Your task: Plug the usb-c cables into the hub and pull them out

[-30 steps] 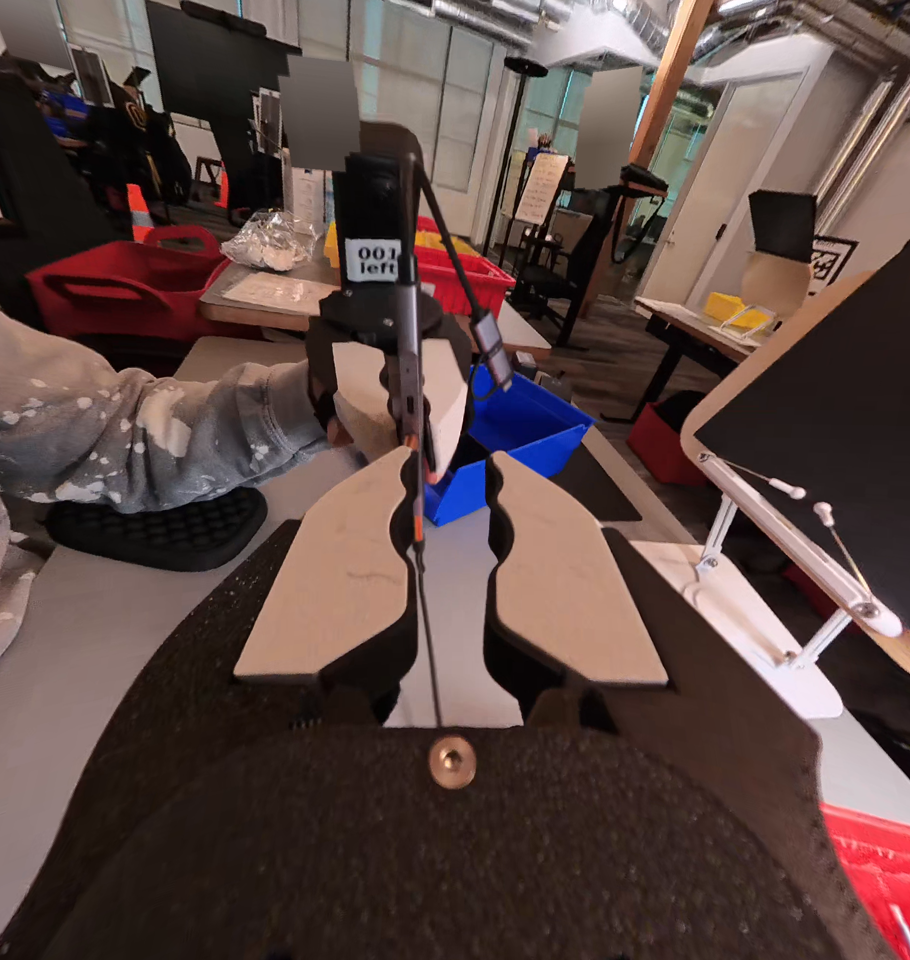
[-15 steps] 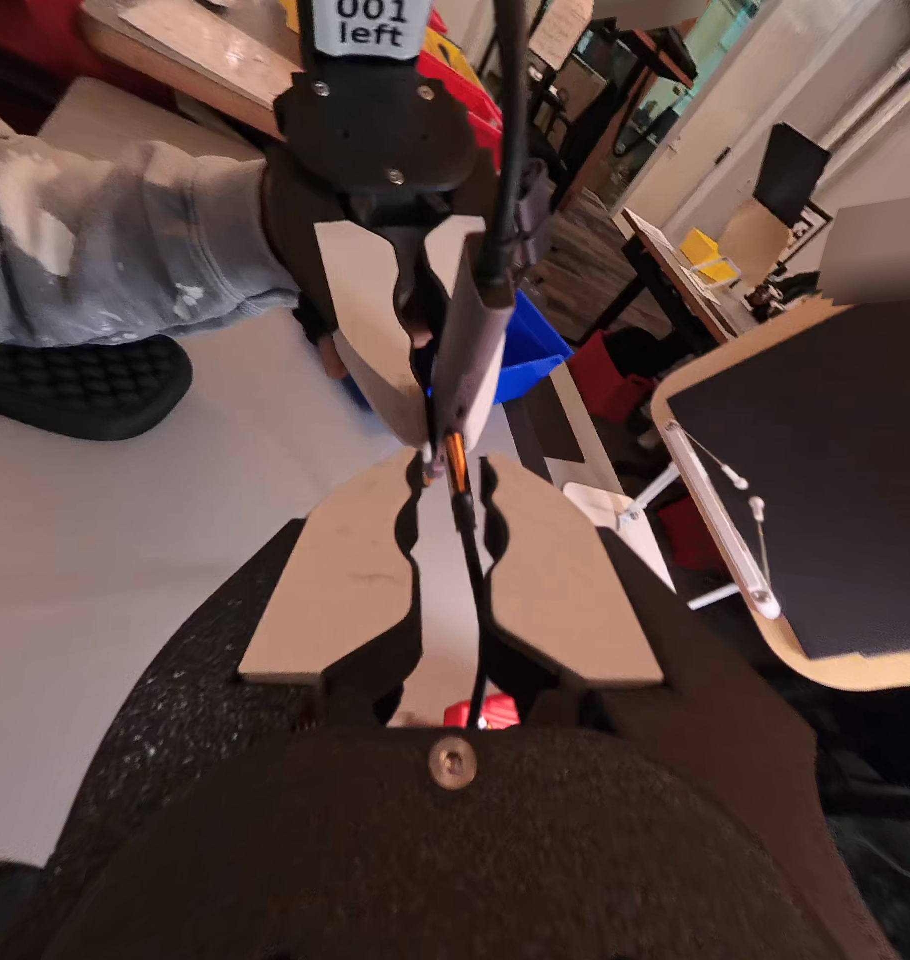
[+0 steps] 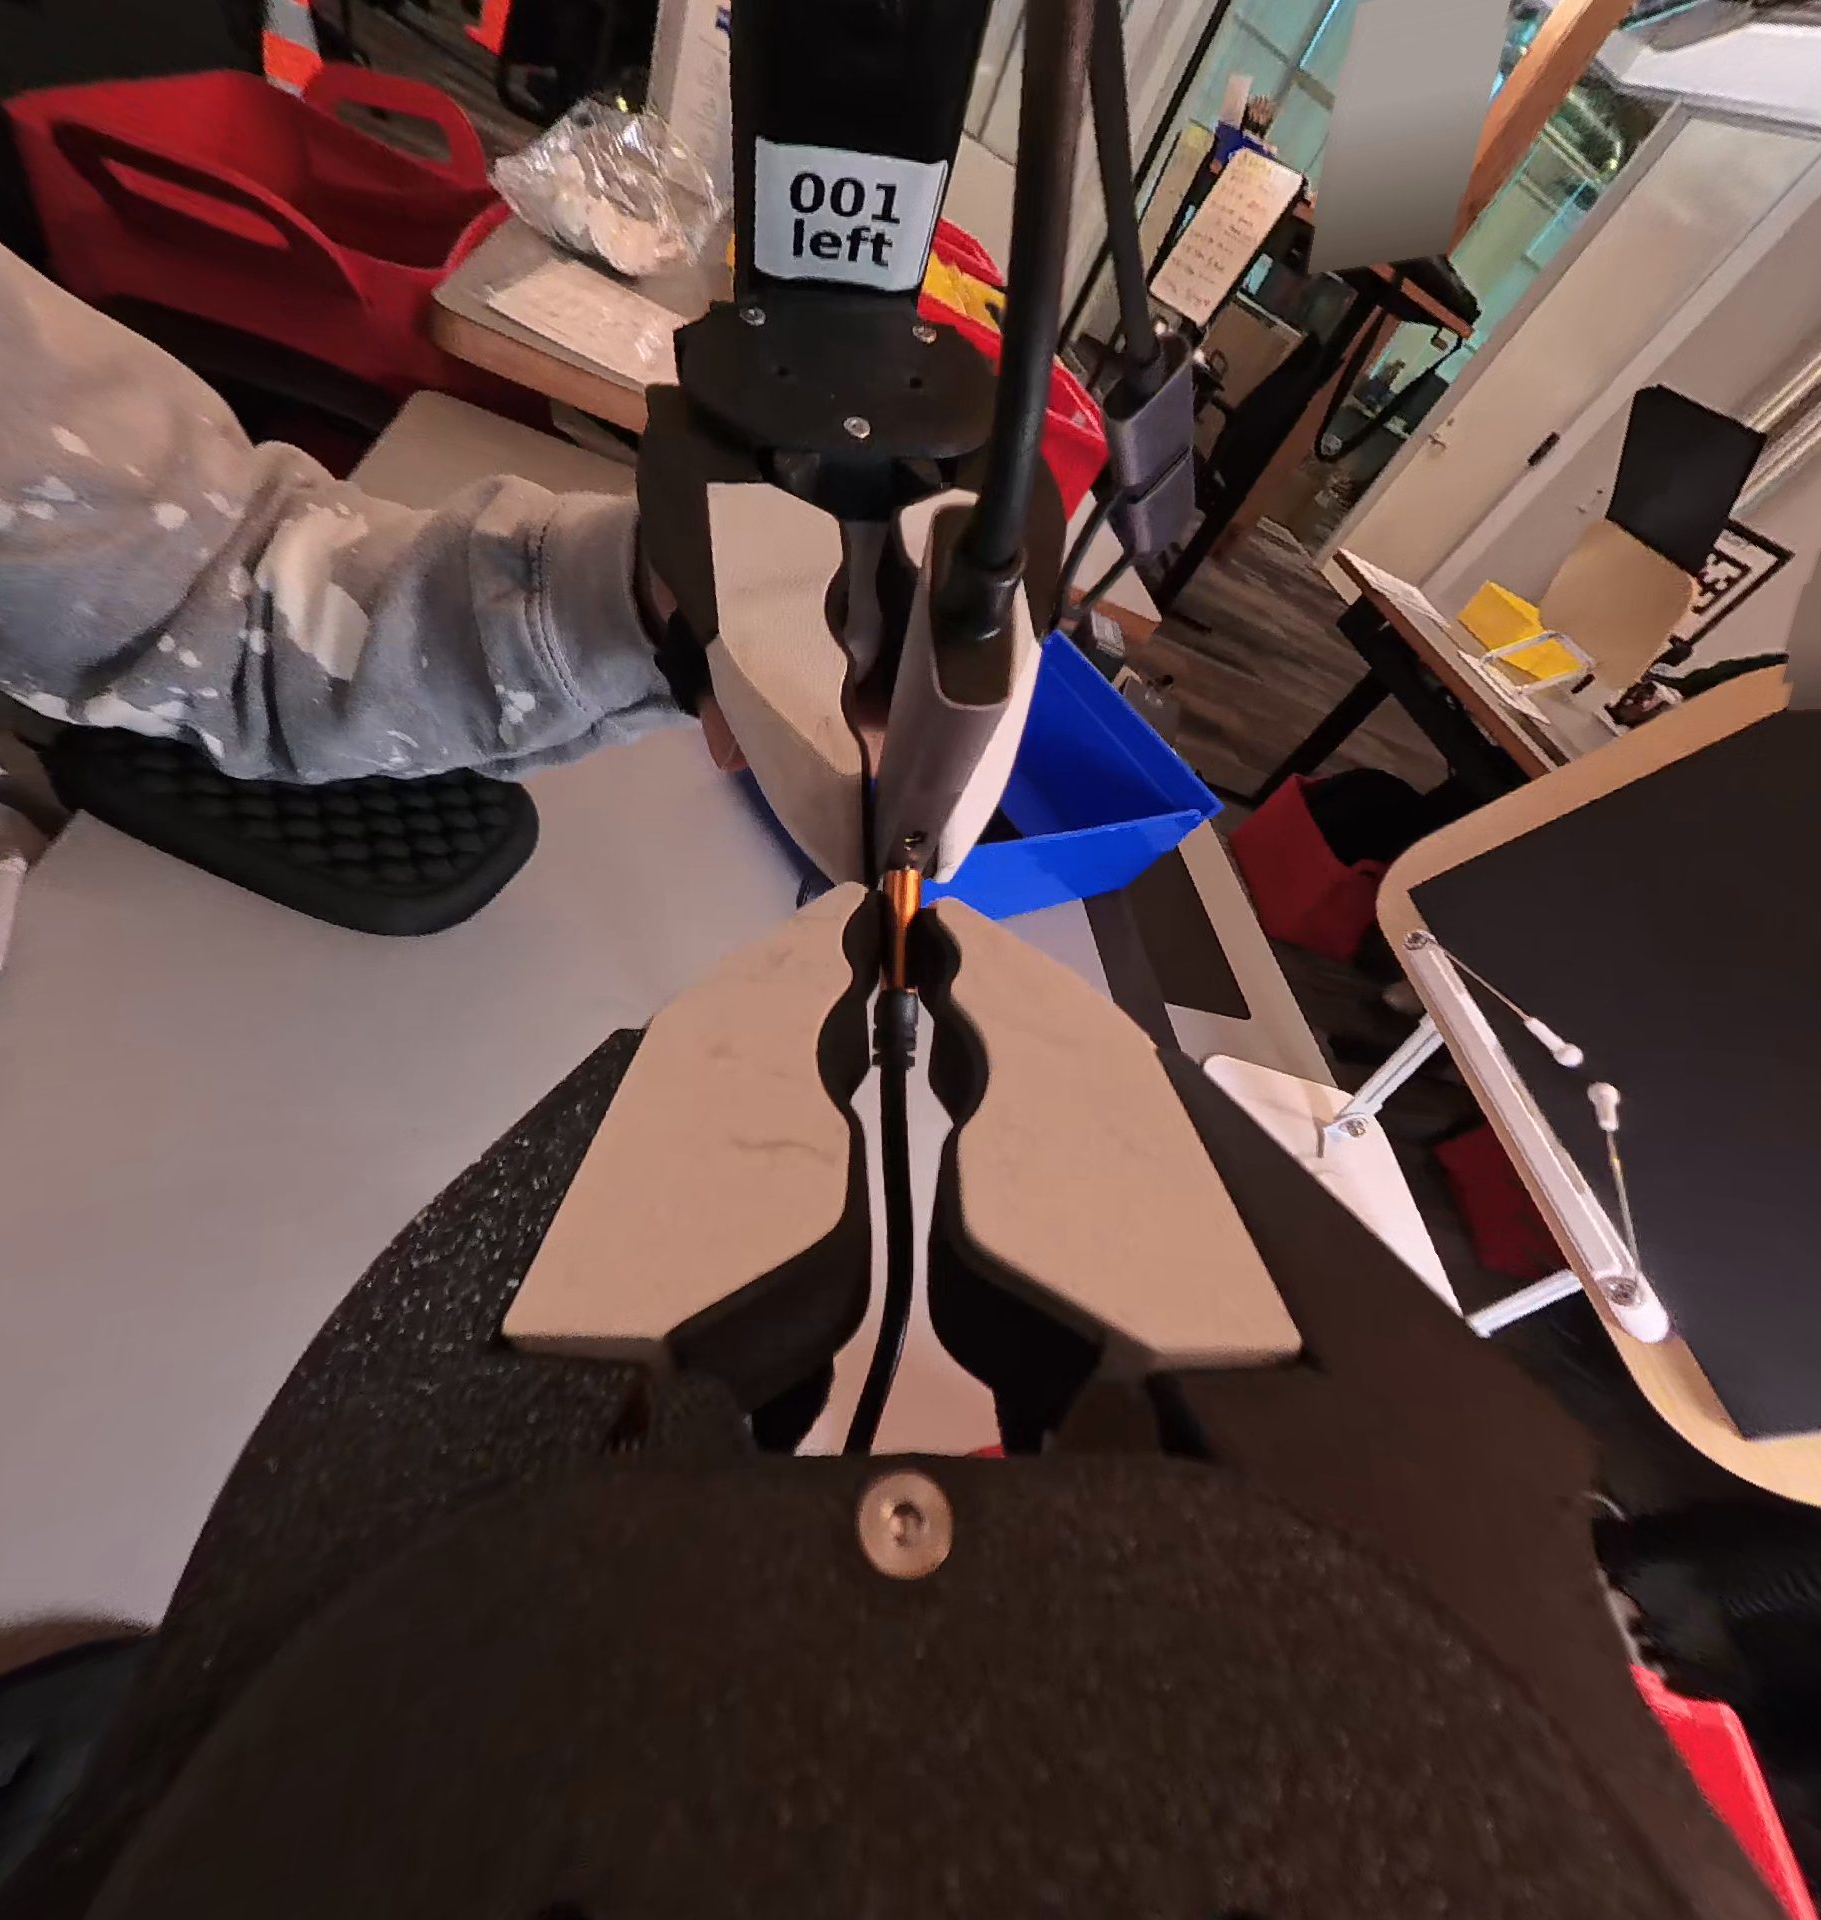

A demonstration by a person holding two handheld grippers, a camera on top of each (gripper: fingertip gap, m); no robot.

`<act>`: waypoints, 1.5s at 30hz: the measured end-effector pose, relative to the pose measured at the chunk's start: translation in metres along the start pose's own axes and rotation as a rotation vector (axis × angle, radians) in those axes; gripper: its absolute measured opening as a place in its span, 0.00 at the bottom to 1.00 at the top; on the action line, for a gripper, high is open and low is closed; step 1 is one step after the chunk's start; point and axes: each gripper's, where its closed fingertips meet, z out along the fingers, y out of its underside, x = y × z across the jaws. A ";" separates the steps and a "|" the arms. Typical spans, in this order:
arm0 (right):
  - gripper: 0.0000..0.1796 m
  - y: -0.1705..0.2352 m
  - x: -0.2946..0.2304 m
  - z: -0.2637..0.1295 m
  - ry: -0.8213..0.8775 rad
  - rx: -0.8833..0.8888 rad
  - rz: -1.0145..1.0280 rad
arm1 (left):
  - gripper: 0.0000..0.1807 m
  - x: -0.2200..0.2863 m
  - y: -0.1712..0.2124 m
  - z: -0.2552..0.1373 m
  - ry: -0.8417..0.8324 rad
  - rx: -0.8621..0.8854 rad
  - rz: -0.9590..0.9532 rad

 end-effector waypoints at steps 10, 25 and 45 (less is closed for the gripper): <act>0.04 0.001 0.012 -0.006 -0.051 0.158 0.110 | 0.05 -0.010 -0.013 0.006 -0.018 0.091 -0.065; 0.04 0.042 0.047 -0.001 0.042 0.129 0.229 | 0.05 -0.050 -0.065 -0.119 -0.229 0.383 -0.081; 0.04 0.138 0.156 -0.068 0.503 -0.399 0.173 | 0.05 -0.078 -0.019 -0.106 -0.285 0.191 -0.199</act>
